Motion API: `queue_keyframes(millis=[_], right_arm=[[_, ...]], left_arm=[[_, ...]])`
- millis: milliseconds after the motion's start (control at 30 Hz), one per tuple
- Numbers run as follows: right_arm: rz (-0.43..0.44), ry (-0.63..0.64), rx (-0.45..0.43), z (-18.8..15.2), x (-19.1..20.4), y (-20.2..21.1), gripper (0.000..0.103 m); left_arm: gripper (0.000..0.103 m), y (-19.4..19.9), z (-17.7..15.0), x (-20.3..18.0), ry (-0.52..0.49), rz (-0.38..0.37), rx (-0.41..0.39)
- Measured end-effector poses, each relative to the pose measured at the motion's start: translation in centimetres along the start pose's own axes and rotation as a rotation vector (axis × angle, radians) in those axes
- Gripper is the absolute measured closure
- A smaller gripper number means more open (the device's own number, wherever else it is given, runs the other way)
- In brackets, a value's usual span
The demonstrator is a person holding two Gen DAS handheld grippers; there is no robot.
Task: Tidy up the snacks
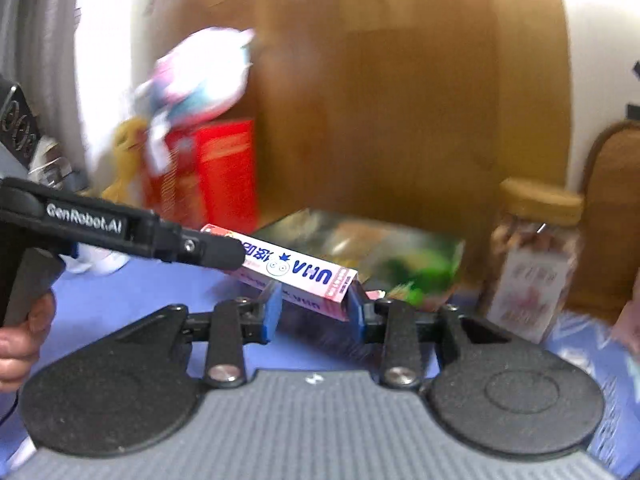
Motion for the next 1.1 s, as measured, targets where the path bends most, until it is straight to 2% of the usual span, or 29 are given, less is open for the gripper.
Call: queue_keyframes(millis=[133, 267, 433, 567, 667, 767, 833, 933, 1000, 1100], right_arm=[[-0.075, -0.046, 0.02, 0.3, -3.1, -3.8, 0.065], [-0.144, -0.042, 0.076, -1.0, -4.6, -6.6, 0.061], [-0.163, -0.071, 0.021, -1.0, -5.2, -5.4, 0.061], [-0.122, -0.152, 0.01, -1.4, -5.6, -0.9, 0.061], [0.021, -0.282, 0.097, -3.9, -4.7, 3.4, 0.061], [0.179, -0.371, 0.171, -7.0, -2.2, 8.1, 0.061], [0.223, -0.345, 0.175, -8.4, 0.2, 10.7, 0.06], [0.253, -0.209, 0.152, -9.3, 4.1, 13.5, 0.06], [0.264, -0.118, 0.149, -9.0, 6.2, 13.7, 0.059], [0.255, -0.094, 0.163, -8.9, 7.0, 12.2, 0.059]], left_arm=[[0.045, -4.7, 1.5, -0.4, -0.023, 0.024, -0.012], [0.042, -8.1, 0.4, -0.2, -0.019, 0.058, 0.021], [0.037, -8.2, -0.4, 0.1, -0.054, 0.105, 0.022], [0.037, -3.8, -0.8, -0.4, -0.056, 0.073, 0.006], [0.037, 0.9, -2.9, -0.7, -0.052, 0.011, 0.052], [0.037, 6.5, -7.2, 0.1, 0.002, -0.043, 0.092], [0.037, 9.5, -10.1, 0.9, 0.055, -0.052, 0.116], [0.037, 13.2, -14.1, 1.9, 0.167, -0.095, 0.16], [0.037, 14.8, -16.3, 2.0, 0.248, -0.128, 0.198], [0.037, 15.8, -18.7, 1.1, 0.349, -0.21, 0.258]])
Point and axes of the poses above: each gripper's, at about its wrist camera, not at the fingertips, and y roughly against the way its jaws point, x to its left, z to its top, the point moved 5 cm from there along -y, roughly the way its jaws point, and after that the axes turned 5 degrees about -x, right-handed, at the moved point
